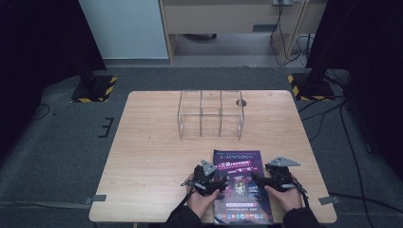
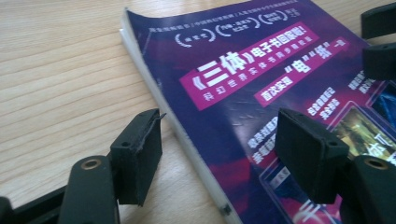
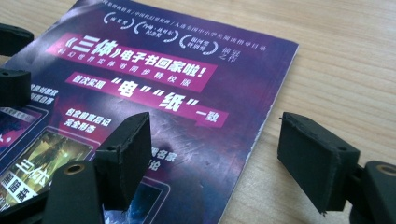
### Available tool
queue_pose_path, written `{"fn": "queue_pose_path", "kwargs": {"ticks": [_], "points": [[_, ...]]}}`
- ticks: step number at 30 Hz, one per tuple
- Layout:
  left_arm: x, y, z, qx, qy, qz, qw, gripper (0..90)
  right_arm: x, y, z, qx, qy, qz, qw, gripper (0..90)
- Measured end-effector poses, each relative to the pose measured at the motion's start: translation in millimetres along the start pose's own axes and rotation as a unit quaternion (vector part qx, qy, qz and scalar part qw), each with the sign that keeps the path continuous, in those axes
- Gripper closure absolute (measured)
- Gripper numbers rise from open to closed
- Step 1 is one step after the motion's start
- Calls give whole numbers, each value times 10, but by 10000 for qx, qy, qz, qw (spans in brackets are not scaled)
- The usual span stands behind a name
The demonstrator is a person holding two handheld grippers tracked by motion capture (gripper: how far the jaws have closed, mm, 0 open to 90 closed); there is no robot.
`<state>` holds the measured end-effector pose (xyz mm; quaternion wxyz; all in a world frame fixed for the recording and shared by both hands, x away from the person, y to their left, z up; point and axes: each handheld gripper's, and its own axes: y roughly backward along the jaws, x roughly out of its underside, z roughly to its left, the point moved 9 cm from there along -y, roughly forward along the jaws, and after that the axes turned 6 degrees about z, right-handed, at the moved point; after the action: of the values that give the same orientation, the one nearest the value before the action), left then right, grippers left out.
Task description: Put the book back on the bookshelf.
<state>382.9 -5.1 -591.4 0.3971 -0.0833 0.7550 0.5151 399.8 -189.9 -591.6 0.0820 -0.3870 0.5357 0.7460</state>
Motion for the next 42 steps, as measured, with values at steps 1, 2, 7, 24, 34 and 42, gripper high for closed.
{"fn": "queue_pose_path", "kwargs": {"ticks": [1,2,7,24,34,42], "points": [[-2,-3,-12,22,-7,-2,10000,321,2,-3,2,0,30,-4,10000,266],[-3,-7,-19,-1,-11,-4,10000,322,4,-9,9,-14,15,-14,10000,273],[-6,-8,-18,0,22,-4,10000,325,11,-17,32,-69,-4,-56,10000,280],[-42,-14,-8,215,649,-223,9974,329,11,-30,63,-86,19,-138,9999,277],[-48,40,-13,379,723,-325,9961,358,9,-34,57,-107,42,-144,9998,270],[-78,117,-52,635,698,-463,9945,385,4,-34,33,-63,22,-153,9999,270]]}}
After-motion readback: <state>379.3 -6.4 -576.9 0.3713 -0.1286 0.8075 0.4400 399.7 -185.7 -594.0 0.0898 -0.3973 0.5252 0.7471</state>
